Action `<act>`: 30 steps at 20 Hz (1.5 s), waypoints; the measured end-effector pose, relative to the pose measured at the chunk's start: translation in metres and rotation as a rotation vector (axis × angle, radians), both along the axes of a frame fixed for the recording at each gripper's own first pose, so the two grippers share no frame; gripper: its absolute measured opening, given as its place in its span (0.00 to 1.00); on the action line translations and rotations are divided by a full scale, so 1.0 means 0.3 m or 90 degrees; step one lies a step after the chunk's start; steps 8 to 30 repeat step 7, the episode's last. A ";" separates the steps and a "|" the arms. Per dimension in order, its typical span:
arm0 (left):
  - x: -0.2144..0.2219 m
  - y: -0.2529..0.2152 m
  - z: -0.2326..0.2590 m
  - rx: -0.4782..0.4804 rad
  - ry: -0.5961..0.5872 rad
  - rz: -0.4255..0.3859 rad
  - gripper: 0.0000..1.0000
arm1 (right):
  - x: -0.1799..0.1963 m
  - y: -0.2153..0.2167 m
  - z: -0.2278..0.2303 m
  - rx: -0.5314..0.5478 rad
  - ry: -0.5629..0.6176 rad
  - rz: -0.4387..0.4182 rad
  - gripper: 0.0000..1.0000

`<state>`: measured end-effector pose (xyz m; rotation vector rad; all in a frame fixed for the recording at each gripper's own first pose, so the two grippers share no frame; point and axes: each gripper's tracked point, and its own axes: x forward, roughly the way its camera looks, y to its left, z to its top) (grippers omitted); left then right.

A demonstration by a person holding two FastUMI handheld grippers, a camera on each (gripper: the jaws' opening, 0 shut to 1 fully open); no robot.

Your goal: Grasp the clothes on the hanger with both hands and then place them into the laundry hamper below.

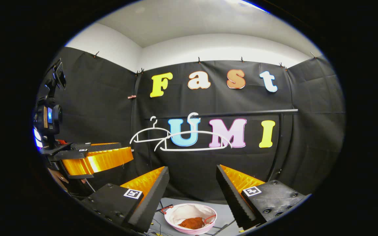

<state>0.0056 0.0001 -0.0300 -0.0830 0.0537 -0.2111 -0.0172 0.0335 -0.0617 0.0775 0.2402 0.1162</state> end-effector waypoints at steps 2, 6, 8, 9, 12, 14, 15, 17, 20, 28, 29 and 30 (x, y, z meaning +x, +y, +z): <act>0.013 -0.015 0.031 0.006 -0.016 0.015 0.92 | 0.007 -0.051 0.058 0.001 -0.024 -0.004 1.00; 0.023 -0.088 0.070 0.007 -0.039 0.018 0.89 | 0.022 -0.120 0.136 -0.001 -0.069 -0.012 1.00; 0.022 -0.104 0.083 0.009 -0.043 0.017 0.94 | 0.024 -0.138 0.150 -0.002 -0.076 -0.014 1.00; 0.022 -0.104 0.083 0.009 -0.043 0.017 0.94 | 0.024 -0.138 0.150 -0.002 -0.076 -0.014 1.00; 0.022 -0.104 0.083 0.009 -0.043 0.017 0.94 | 0.024 -0.138 0.150 -0.002 -0.076 -0.014 1.00; 0.022 -0.104 0.083 0.009 -0.043 0.017 0.94 | 0.024 -0.138 0.150 -0.002 -0.076 -0.014 1.00; 0.022 -0.104 0.083 0.009 -0.043 0.017 0.94 | 0.024 -0.138 0.150 -0.002 -0.076 -0.014 1.00; 0.022 -0.104 0.083 0.009 -0.043 0.017 0.94 | 0.024 -0.138 0.150 -0.002 -0.076 -0.014 1.00; 0.022 -0.104 0.083 0.009 -0.043 0.017 0.94 | 0.024 -0.138 0.150 -0.002 -0.076 -0.014 1.00; 0.022 -0.104 0.083 0.009 -0.043 0.017 0.94 | 0.024 -0.138 0.150 -0.002 -0.076 -0.014 1.00; 0.022 -0.104 0.083 0.009 -0.043 0.017 0.94 | 0.024 -0.138 0.150 -0.002 -0.076 -0.014 1.00; 0.022 -0.104 0.083 0.009 -0.043 0.017 0.94 | 0.024 -0.138 0.150 -0.002 -0.076 -0.014 1.00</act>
